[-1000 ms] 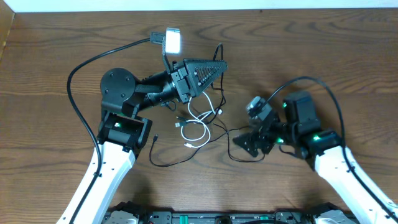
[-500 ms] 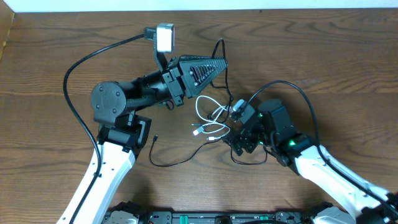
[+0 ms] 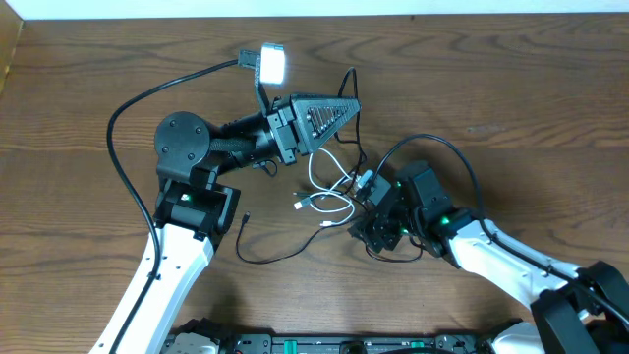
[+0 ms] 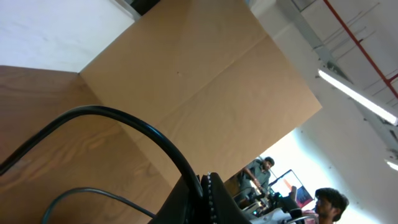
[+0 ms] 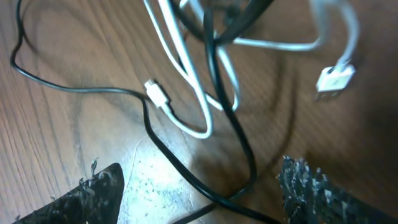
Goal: Untangle cables
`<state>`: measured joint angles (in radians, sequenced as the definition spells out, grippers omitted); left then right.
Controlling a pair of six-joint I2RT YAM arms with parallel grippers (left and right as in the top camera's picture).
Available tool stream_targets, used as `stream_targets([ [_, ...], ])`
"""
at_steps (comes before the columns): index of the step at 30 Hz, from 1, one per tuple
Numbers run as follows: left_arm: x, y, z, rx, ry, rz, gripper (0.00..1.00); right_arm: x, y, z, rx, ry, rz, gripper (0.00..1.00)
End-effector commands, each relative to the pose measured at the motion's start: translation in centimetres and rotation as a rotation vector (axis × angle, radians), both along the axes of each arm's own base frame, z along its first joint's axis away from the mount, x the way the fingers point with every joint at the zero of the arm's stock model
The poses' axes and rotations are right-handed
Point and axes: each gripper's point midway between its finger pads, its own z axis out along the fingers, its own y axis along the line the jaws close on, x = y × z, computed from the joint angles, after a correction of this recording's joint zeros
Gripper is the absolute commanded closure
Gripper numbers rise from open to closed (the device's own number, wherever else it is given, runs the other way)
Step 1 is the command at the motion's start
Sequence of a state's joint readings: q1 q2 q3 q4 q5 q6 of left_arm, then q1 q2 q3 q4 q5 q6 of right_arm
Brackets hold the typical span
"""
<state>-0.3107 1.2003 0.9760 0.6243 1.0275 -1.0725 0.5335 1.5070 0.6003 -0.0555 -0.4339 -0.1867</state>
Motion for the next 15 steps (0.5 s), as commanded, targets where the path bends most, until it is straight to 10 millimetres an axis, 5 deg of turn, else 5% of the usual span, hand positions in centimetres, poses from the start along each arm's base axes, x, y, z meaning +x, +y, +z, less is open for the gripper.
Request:
stream_targets([
  [1, -0.9, 0.0, 1.3, 0.007, -0.086, -0.012, 0.93, -0.8, 0.2, -0.9, -0.004, 0.030, 0.029, 0.24],
  [6, -0.5, -0.1, 0.3, 0.035, -0.062, -0.007, 0.93, -0.7, 0.2, -1.1, -0.006, 0.030, 0.028, 0.29],
  [8, -0.2, -0.2, -0.8, 0.065, -0.045, 0.001, 0.92, -0.5, 0.3, -1.0, 0.000, 0.023, 0.028, 0.38],
  [11, 0.4, -0.2, -2.7, 0.120, -0.008, 0.026, 0.92, -0.5, 0.4, -0.9, 0.002, 0.019, 0.028, 0.63],
  [13, 0.9, -0.1, -4.1, 0.163, 0.015, 0.050, 0.92, -0.5, 0.3, -1.0, 0.000, 0.022, 0.023, 0.88],
  [15, 1.4, 0.0, -5.5, 0.205, 0.036, 0.078, 0.93, -0.3, -0.2, -1.3, -0.019, 0.043, -0.027, 0.99],
])
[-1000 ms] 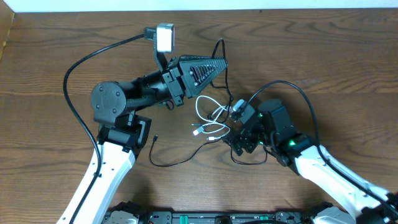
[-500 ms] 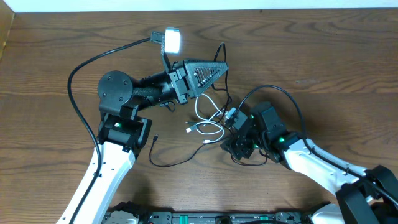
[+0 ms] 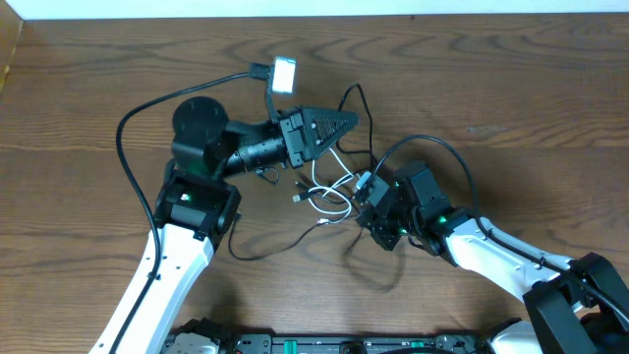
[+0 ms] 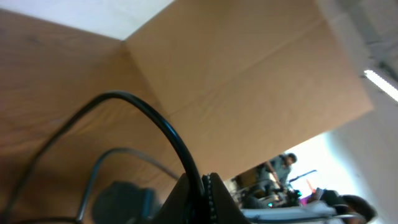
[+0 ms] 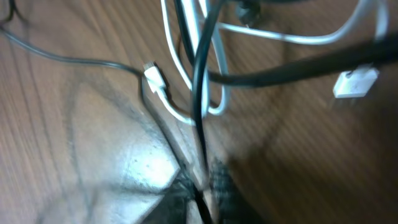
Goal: Untangle cables
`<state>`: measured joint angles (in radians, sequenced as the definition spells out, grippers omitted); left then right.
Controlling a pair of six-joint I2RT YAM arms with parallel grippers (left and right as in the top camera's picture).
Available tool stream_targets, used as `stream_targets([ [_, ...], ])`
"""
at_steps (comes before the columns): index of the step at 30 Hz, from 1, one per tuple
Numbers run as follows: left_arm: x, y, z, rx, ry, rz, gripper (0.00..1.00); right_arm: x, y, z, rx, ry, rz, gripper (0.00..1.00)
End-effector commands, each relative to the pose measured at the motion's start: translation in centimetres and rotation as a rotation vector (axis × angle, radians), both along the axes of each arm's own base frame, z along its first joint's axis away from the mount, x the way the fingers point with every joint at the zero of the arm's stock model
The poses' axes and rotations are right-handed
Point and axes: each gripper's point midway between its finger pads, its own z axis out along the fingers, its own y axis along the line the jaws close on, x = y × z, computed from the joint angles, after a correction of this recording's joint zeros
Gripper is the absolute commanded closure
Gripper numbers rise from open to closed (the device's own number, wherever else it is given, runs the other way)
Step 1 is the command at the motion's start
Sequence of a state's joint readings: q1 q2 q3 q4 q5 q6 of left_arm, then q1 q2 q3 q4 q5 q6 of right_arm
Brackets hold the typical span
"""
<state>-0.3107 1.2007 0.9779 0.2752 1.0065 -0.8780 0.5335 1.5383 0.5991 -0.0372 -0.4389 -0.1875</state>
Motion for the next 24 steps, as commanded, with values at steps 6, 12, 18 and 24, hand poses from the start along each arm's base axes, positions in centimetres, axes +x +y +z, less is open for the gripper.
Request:
stream_targets([
  [6, 3.0, 2.9, -7.1, 0.347, -0.028, 0.240, 0.93, 1.6, -4.3, -2.3, -0.141, 0.111, -0.387, 0.99],
  [12, 4.3, 14.7, -18.2, 0.949, 0.277, 0.742, 0.93, 3.7, -9.8, -2.9, -0.138, 0.217, -0.740, 0.99],
  [18, 3.2, 18.1, -21.0, 1.099, 0.391, 0.798, 0.93, 5.9, -17.3, -2.9, -0.128, 0.257, -0.995, 0.99],
  [24, 2.3, 23.7, -21.3, 1.202, 0.486, 0.982, 0.93, 5.8, -27.6, -2.1, -0.132, 0.343, -1.383, 0.99],
])
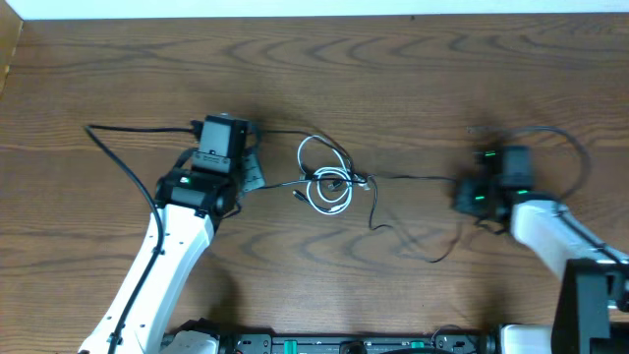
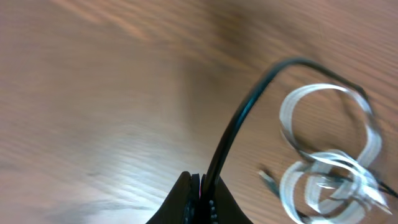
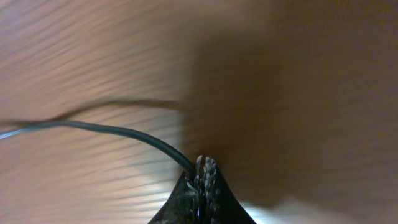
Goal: Untangle cables
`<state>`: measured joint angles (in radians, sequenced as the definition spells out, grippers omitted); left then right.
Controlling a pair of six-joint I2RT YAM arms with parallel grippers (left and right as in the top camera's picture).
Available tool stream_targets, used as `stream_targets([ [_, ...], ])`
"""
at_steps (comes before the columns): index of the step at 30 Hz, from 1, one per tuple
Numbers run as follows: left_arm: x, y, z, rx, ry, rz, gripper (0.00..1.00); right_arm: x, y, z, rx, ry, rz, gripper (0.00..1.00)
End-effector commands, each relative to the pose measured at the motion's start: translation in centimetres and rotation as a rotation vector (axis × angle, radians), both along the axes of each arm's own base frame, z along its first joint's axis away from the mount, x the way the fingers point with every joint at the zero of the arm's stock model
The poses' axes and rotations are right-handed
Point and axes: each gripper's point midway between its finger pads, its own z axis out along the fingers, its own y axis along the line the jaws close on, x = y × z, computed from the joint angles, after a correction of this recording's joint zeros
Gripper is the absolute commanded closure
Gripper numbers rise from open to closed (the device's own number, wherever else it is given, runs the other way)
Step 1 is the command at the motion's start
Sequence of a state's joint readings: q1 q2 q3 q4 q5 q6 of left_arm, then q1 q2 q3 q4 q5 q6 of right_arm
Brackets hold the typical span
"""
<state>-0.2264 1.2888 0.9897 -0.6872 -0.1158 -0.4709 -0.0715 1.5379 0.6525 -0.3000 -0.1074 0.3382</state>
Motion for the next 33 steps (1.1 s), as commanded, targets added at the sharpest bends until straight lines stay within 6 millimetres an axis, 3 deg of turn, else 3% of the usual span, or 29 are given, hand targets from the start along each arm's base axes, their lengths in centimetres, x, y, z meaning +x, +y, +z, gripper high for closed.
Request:
stream_targets([
  [1, -0.3, 4.9, 0.6, 0.141, -0.006, 0.157, 0.93, 0.0, -5.9, 0.7, -0.024, 0.012, -0.252, 0.99],
  [5, -1.5, 8.7, 0.3, 0.155, 0.039, 0.294, 0.93, -2.0, -11.9, 1.1, 0.004, 0.034, -0.510, 0.99],
  [12, -3.7, 14.2, -0.1, 0.119, 0.073, 0.549, 0.93, -6.6, -19.1, 1.1, 0.067, 0.031, -0.854, 0.99],
  [15, -4.3, 15.5, -0.3, 0.079, 0.076, 0.618, 0.93, -8.3, -21.2, 1.2, 0.123, 0.005, -0.974, 0.99],
  [18, -4.3, 15.6, -0.6, 0.001, 0.077, 0.633, 0.93, -9.3, -23.1, 1.7, 0.183, -0.053, -1.071, 0.99],
  [25, -4.5, 16.2, -0.6, 0.001, 0.073, 0.658, 0.93, -8.9, -26.0, 3.4, 0.278, -0.230, -1.137, 0.99],
  [28, -4.6, 16.4, -0.6, -0.024, 0.065, 0.700, 0.93, -7.8, -26.6, 4.4, 0.297, -0.303, -1.102, 0.99],
  [31, -3.5, 14.7, -0.7, -0.137, 0.054, 0.652, 0.93, -5.2, -26.0, 6.1, 0.355, -0.405, -0.989, 0.76],
  [33, -2.6, 12.7, -0.7, -0.244, 0.051, 0.583, 0.93, -2.7, -24.6, 7.8, 0.396, -0.486, -0.837, 0.63],
])
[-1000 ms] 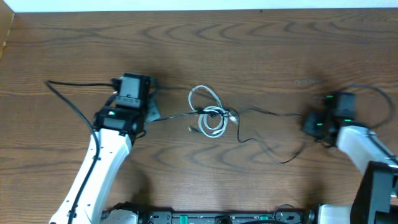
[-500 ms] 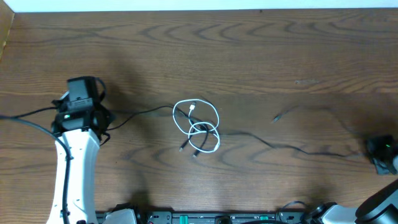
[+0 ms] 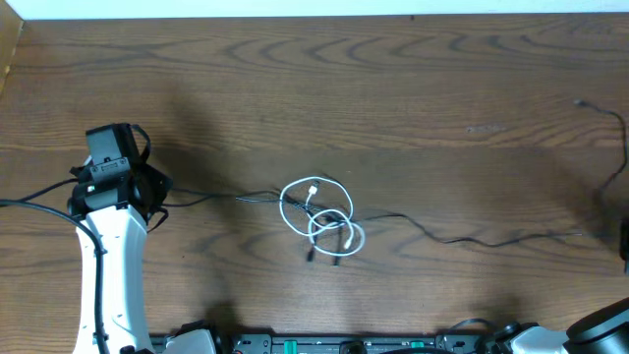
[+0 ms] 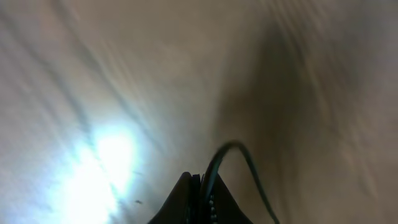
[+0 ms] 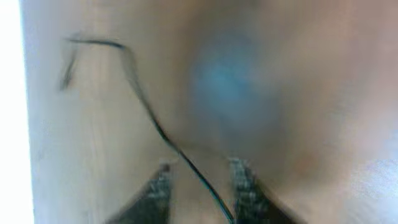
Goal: Untangle cables
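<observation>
A white cable (image 3: 319,218) lies coiled mid-table, with a thin black cable (image 3: 462,239) threaded through it and stretched left and right across the wood. At the far left, my left gripper (image 3: 157,197) (image 4: 202,186) is shut on the black cable's left end. In the blurred right wrist view, my right gripper (image 5: 200,186) is open and low over the table. The black cable (image 5: 149,118) runs between its fingers (image 5: 158,186) without being pinched. In the overhead view the right arm only shows at the right edge.
The brown wooden table (image 3: 393,88) fills the view, and its far edge meets a white wall. A loose black cable end (image 3: 600,110) lies near the table's right edge. The left arm's own lead (image 3: 29,202) trails off to the left.
Both arms stand farther apart, the left at the far left and the right at the right edge. The black cable is stretched longer. The right gripper, shut on it before, is open.
Both grippers were at the tangle mid-table, the left shut on the black cable and the right open over it. Then the right was shut on the black cable. Later the arms were apart with the cable drawn out of the white coil. Now it spans the table.
</observation>
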`<state>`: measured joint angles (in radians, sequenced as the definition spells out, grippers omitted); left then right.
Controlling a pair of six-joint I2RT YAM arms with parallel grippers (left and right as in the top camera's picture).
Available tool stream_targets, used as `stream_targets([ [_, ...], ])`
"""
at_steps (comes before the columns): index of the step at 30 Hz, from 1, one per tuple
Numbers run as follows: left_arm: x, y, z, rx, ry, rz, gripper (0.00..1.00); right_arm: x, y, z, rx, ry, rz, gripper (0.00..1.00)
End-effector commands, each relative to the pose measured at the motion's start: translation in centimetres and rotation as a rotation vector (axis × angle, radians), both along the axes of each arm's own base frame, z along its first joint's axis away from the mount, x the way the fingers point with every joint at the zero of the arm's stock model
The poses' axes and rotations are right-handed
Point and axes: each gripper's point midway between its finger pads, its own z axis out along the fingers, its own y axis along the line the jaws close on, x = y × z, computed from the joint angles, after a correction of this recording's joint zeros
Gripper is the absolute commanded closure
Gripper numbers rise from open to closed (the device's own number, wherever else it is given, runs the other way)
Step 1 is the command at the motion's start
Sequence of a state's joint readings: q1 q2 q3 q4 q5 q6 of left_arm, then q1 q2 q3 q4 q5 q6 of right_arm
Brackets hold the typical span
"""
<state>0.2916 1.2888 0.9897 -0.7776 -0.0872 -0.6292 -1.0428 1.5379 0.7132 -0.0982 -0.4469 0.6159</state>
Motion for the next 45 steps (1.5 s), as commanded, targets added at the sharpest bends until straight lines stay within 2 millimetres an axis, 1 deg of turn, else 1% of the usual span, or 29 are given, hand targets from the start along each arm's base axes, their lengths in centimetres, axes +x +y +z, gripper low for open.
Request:
stream_targets([
  [1, 1.7, -3.4, 0.5, -0.176, -0.083, -0.096, 0.93, 4.4, 3.4, 2.8, 0.010, -0.185, 0.234, 0.58],
  [3, 2.7, -5.3, 0.9, -0.240, -0.129, -0.186, 0.93, 6.3, 5.9, 3.8, 0.012, -0.248, 0.359, 0.49],
  [6, 3.9, -7.8, 1.6, -0.280, -0.178, -0.324, 0.93, 8.3, 9.9, 4.3, 0.006, -0.277, 0.534, 0.51],
  [7, 4.1, -8.6, 1.8, -0.281, -0.186, -0.373, 0.93, 8.8, 11.6, 4.0, 0.009, -0.267, 0.591, 0.52],
  [10, 4.2, -10.0, 1.8, -0.264, -0.175, -0.462, 0.93, 10.0, 16.0, 3.5, -0.001, -0.247, 0.752, 0.52],
  [12, 4.2, -11.1, 1.8, -0.253, -0.169, -0.522, 0.92, 10.7, 19.5, 3.3, -0.035, -0.243, 0.894, 0.47],
  [13, 4.2, -11.4, 1.7, -0.251, -0.167, -0.532, 0.93, 10.9, 20.8, 3.3, -0.050, -0.245, 0.948, 0.45],
  [14, 4.2, -11.8, 1.7, -0.251, -0.166, -0.548, 0.93, 11.2, 22.6, 3.2, -0.076, -0.249, 1.027, 0.41],
  [15, 4.2, -12.1, 1.8, -0.252, -0.165, -0.555, 0.92, 11.3, 24.0, 3.2, -0.097, -0.254, 1.087, 0.40],
  [17, 4.1, -12.5, 1.7, -0.253, -0.163, -0.570, 0.93, 11.3, 27.8, 3.1, -0.166, -0.269, 1.254, 0.39],
  [19, 4.1, -12.8, 1.7, -0.254, -0.162, -0.578, 0.92, 10.8, 31.2, 2.7, -0.216, -0.272, 1.399, 0.35],
  [20, 4.1, -12.8, 1.7, -0.254, -0.162, -0.579, 0.93, 10.3, 33.2, 2.5, -0.247, -0.280, 1.493, 0.33],
  [23, 4.0, -12.8, 1.7, -0.256, -0.159, -0.579, 0.93, 8.7, 37.2, 1.0, -0.332, -0.226, 1.674, 0.27],
  [25, 4.0, -12.8, 1.7, -0.257, -0.155, -0.578, 0.92, 7.4, 39.4, 0.0, -0.405, -0.176, 1.797, 0.27],
  [27, 3.9, -12.9, 1.6, -0.258, -0.152, -0.578, 0.92, 6.0, 41.4, -0.9, -0.493, -0.138, 1.921, 0.27],
  [29, 3.9, -12.9, 1.6, -0.258, -0.152, -0.578, 0.92, 5.2, 42.8, -1.7, -0.585, -0.096, 2.004, 0.27],
  [32, 3.9, -12.9, 1.6, -0.258, -0.152, -0.578, 0.93, 4.5, 44.2, -2.5, -0.732, -0.033, 2.086, 0.24],
  [35, 3.9, -12.9, 1.6, -0.259, -0.151, -0.578, 0.93, 4.0, 45.6, -2.7, -0.835, -0.016, 2.141, 0.23],
  [36, 3.9, -12.9, 1.6, -0.259, -0.151, -0.578, 0.92, 3.9, 46.1, -2.7, -0.861, -0.017, 2.147, 0.24],
  [41, 3.8, -12.9, 1.6, -0.259, -0.150, -0.578, 0.93, 3.8, 48.2, -2.2, -0.910, -0.077, 2.164, 0.29],
  [45, 3.7, -12.9, 1.5, -0.262, -0.143, -0.577, 0.93, 3.9, 49.1, -2.1, -0.896, -0.102, 2.152, 0.34],
])
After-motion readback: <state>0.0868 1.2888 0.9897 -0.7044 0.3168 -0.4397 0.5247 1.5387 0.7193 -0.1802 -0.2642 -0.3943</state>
